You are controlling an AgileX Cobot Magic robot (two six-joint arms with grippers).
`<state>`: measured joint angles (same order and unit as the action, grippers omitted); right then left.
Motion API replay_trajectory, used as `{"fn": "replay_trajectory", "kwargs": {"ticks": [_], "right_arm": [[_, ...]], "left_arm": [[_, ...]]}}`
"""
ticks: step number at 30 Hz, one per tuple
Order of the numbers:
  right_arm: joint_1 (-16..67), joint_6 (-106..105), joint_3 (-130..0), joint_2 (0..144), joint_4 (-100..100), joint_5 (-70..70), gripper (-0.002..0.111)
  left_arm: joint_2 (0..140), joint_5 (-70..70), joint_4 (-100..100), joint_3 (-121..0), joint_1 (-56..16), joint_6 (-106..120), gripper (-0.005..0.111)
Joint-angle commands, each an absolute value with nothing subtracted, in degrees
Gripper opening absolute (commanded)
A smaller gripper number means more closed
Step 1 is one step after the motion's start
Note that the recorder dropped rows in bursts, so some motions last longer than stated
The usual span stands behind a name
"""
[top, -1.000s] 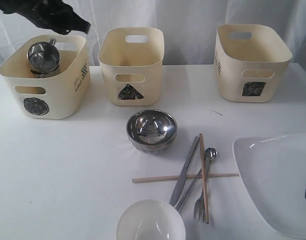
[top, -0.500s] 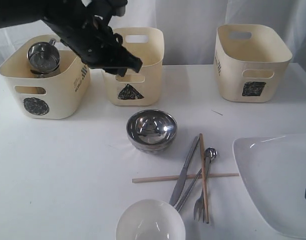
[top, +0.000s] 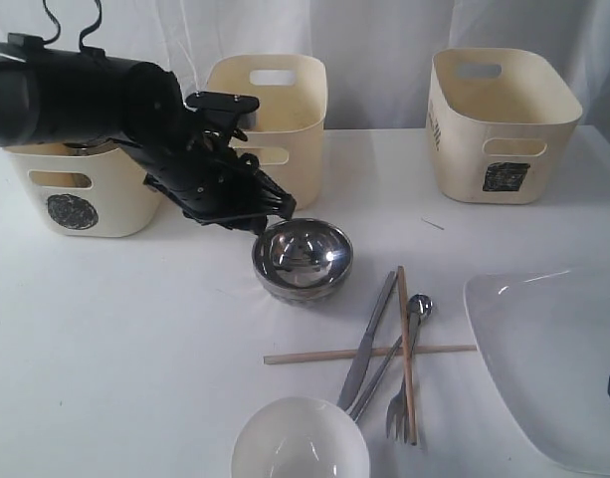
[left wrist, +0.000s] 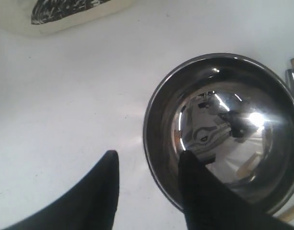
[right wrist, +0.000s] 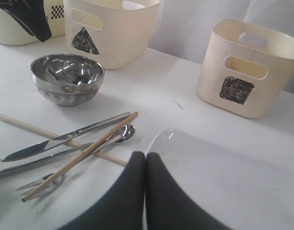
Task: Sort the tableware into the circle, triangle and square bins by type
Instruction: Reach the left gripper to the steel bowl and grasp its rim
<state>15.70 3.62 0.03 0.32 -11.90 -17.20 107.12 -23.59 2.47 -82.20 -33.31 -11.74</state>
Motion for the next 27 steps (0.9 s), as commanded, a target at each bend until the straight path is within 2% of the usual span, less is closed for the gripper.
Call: {"fn": "replay_trajectory", "kwargs": {"ticks": [1, 8, 19, 22, 25, 27], "right_arm": [[15.95, 3.65, 0.00, 0.00, -12.00, -16.65, 0.000], [15.95, 3.65, 0.00, 0.00, -12.00, -16.65, 0.000], [15.95, 3.65, 0.00, 0.00, -12.00, -16.65, 0.000], [15.95, 3.65, 0.00, 0.00, -12.00, -16.65, 0.000], [15.95, 3.65, 0.00, 0.00, -12.00, -16.65, 0.000], [15.95, 3.65, 0.00, 0.00, -12.00, -16.65, 0.000]], "left_arm": [[108.11, -22.10, 5.71, -81.64, -33.44, -11.74, 0.047], [111.42, -18.82, 6.34, -81.64, -33.44, -11.61, 0.060], [118.26, -13.37, 8.87, -81.76, -33.44, -11.51, 0.060], [119.55, -13.12, 8.87, -81.76, -33.44, -11.51, 0.052], [119.93, -14.23, 8.48, -81.76, -33.44, -11.51, 0.034], [119.93, -14.67, 7.62, -81.76, -33.30, -11.51, 0.017]]}}
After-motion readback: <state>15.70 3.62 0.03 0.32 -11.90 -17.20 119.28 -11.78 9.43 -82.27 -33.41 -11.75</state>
